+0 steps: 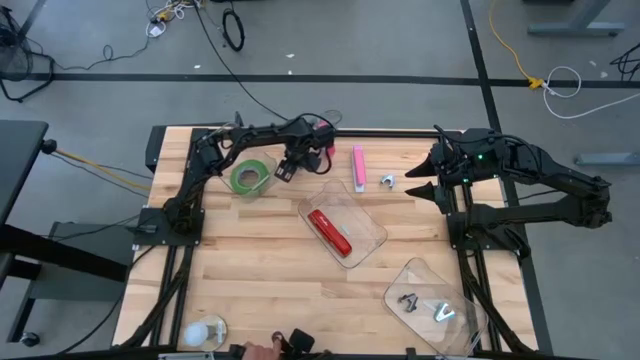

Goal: Pick and place Stapler, Stapler remover, tape
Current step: Put the purple staple remover into the bottom transparent bin

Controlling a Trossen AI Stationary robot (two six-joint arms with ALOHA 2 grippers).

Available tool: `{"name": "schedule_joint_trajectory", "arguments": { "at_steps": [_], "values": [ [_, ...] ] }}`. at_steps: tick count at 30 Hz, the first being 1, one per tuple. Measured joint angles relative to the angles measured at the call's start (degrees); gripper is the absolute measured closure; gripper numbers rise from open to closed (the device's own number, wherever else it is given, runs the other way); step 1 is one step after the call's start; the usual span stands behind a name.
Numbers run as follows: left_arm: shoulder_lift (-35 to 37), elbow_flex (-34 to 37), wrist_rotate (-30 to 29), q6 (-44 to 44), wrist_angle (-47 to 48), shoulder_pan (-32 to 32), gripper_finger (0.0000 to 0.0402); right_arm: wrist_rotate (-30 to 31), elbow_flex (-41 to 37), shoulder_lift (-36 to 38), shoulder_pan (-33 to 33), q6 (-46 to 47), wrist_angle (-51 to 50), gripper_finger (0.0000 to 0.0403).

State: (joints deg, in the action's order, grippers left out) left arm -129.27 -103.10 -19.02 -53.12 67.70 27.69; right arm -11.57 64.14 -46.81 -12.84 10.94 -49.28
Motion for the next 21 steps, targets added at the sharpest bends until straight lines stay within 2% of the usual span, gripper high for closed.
{"name": "schedule_joint_trajectory", "arguments": {
  "at_steps": [21],
  "values": [
    [-0.03,1.50,-1.55,4.33,-1.11,-0.25,0.0324,0.09,0.00,0.00,-0.01,-0.96,0.00,0.0135]
  ]
}}
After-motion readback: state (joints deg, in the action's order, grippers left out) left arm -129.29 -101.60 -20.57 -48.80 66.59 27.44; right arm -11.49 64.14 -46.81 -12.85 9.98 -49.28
